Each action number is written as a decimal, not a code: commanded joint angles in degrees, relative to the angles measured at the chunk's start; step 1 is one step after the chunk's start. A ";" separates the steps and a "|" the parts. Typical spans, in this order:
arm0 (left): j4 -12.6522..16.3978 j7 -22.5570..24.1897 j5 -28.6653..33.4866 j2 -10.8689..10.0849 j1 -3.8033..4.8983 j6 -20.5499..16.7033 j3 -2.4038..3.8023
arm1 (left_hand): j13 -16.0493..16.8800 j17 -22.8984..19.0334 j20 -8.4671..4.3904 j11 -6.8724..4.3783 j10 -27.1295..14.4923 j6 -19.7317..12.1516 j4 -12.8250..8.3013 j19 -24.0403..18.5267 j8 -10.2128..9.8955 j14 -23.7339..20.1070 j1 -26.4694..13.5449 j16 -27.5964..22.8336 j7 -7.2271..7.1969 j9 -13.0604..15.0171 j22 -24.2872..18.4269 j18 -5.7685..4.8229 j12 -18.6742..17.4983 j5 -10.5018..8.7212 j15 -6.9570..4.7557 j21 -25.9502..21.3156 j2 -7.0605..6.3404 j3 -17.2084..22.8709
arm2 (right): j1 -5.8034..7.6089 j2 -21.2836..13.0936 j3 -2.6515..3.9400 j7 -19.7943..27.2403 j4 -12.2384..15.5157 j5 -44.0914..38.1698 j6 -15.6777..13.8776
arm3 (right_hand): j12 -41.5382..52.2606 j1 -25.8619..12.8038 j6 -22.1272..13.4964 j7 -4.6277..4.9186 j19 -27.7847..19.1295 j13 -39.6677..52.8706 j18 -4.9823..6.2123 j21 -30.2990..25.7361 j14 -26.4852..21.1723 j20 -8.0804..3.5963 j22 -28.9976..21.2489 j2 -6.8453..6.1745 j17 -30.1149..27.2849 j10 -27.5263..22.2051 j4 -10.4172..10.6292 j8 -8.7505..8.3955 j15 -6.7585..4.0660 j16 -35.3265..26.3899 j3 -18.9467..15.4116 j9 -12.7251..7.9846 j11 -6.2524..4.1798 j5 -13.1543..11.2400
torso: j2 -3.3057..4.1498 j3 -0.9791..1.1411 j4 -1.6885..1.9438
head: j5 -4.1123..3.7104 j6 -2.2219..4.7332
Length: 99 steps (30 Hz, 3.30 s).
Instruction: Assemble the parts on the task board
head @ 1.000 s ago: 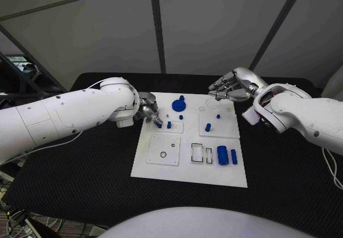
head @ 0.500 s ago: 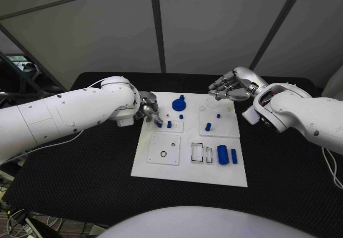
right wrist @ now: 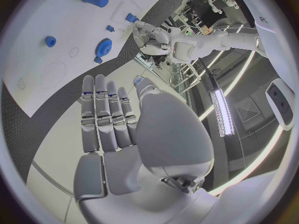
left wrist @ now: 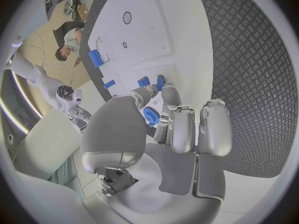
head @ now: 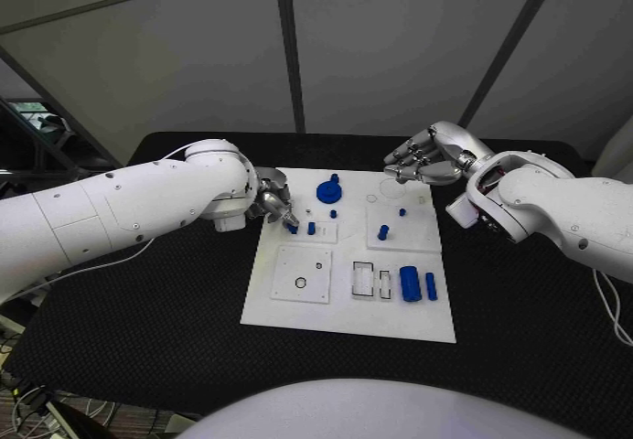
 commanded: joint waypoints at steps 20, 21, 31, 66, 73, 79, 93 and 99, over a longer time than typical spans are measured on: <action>-0.98 -0.76 0.40 0.80 -0.25 1.00 -0.15 | 1.36 1.16 -0.24 -1.60 2.13 1.82 -1.60 0.60 -0.09 2.55 -3.40 0.33 -0.37 -0.13 4.44 -1.61 1.20 0.14 -0.76 0.60 0.57 -0.65 | 0.08 -0.14 0.03 0.19 0.16 0.10 0.59 | -0.02 -0.35 -0.36 0.03 0.23 -0.07 0.17 -0.40 -0.22 0.12 -0.11 0.39 -0.08 -0.31 0.20 -0.14 0.16 -0.14 -0.05 -0.02 -0.07 0.23 | -0.03 0.00 0.00 | -0.03 -0.28; -0.98 -0.76 0.40 0.81 -0.25 1.03 -0.15 | 1.49 1.17 -0.24 -1.61 2.17 1.88 -1.55 0.61 -0.10 2.55 -3.48 0.34 -0.39 -0.13 4.46 -1.62 1.29 0.13 -0.77 0.61 0.57 -0.80 | 0.08 -0.15 0.03 0.19 0.15 0.10 0.59 | -0.02 -0.35 -0.36 0.03 0.23 -0.07 0.17 -0.40 -0.22 0.12 -0.11 0.39 -0.08 -0.31 0.20 -0.14 0.16 -0.14 -0.05 -0.02 -0.07 0.23 | -0.04 -0.01 0.00 | -0.02 -0.28; -1.23 -0.73 0.40 1.05 -0.25 1.50 -0.15 | 2.49 1.21 -0.37 -1.77 2.48 2.77 -0.57 0.85 -0.37 2.56 -4.90 0.36 -0.58 -0.30 4.88 -1.72 2.03 0.09 -0.90 0.95 0.20 -3.94 | 0.08 -0.19 0.03 0.09 0.12 0.10 0.67 | -0.02 -0.35 -0.36 0.03 0.23 -0.07 0.17 -0.40 -0.22 0.12 -0.11 0.39 -0.08 -0.31 0.20 -0.14 0.16 -0.14 -0.05 -0.02 -0.07 0.23 | -0.05 0.00 0.00 | -0.02 -0.31; -1.28 -0.80 0.38 1.03 -0.27 2.61 -0.15 | 4.31 1.26 -0.68 -2.16 3.02 3.16 -4.17 1.26 -1.68 2.60 0.63 0.37 -1.00 -0.94 5.70 -1.90 2.85 0.95 -1.19 1.57 0.60 -3.02 | 0.08 -0.11 0.03 -0.05 0.03 0.10 0.80 | 0.02 -0.52 -0.40 0.05 0.28 -0.07 0.17 -0.52 -0.25 0.13 -0.19 0.47 -0.12 -0.35 0.29 -0.13 0.18 -0.14 -0.07 -0.01 -0.04 0.30 | -0.03 0.01 0.02 | 0.07 -0.58; -1.08 -0.86 0.38 0.97 -0.32 2.30 -0.15 | 4.91 1.27 -0.52 -1.85 3.62 3.15 -5.74 1.45 -1.88 2.61 1.70 0.38 -0.43 -0.90 6.09 -2.01 2.97 2.38 -0.95 1.89 -0.30 0.04 | 0.08 -0.06 0.03 -0.05 -0.01 0.10 0.82 | 0.04 -0.63 -0.41 0.06 0.30 -0.07 0.17 -0.56 -0.26 0.14 -0.23 0.55 -0.13 -0.35 0.37 -0.13 0.19 -0.14 -0.08 -0.01 -0.03 0.34 | -0.05 0.00 0.06 | 0.12 -0.63; -0.88 -0.92 0.38 0.90 -0.38 1.44 -0.15 | 5.28 1.29 -0.48 -1.80 3.92 3.31 -6.01 1.62 -1.78 2.63 1.70 0.40 -0.33 -0.79 6.39 -2.09 3.18 2.60 -0.92 2.22 -0.42 0.85 | 0.08 -0.01 0.03 -0.04 -0.06 0.10 0.83 | 0.04 -0.69 -0.41 0.06 0.31 -0.07 0.17 -0.58 -0.26 0.15 -0.24 0.58 -0.14 -0.36 0.40 -0.13 0.19 -0.14 -0.09 -0.01 -0.03 0.35 | -0.08 0.00 0.03 | 0.21 -0.56; -0.97 -0.98 0.40 0.88 -0.42 0.87 -0.15 | 5.89 1.31 -0.45 -2.02 4.66 3.98 -4.45 1.74 -1.31 2.65 -1.41 0.41 -0.86 -0.36 6.63 -2.12 3.55 2.49 -0.99 2.36 -0.79 0.81 | 0.08 0.05 0.03 -0.03 -0.11 0.10 0.80 | 0.06 -0.82 -0.43 0.07 0.33 -0.07 0.17 -0.63 -0.27 0.16 -0.28 0.64 -0.15 -0.37 0.48 -0.13 0.20 -0.14 -0.11 -0.01 -0.02 0.39 | -0.01 -0.01 0.00 | 0.21 -0.55; -1.11 -0.97 0.41 0.91 -0.42 0.63 -0.15 | 6.37 1.33 -0.66 -2.34 4.72 4.74 -2.18 1.77 -1.13 2.64 -4.48 0.41 -1.23 -0.19 6.73 -2.13 3.85 2.13 -1.26 2.32 -0.71 -3.30 | 0.08 0.05 0.03 -0.04 -0.12 0.10 0.76 | 0.06 -0.82 -0.43 0.07 0.33 -0.07 0.17 -0.63 -0.27 0.16 -0.28 0.64 -0.15 -0.37 0.48 -0.13 0.20 -0.14 -0.11 -0.01 -0.02 0.39 | -0.03 -0.01 0.02 | 0.19 -0.57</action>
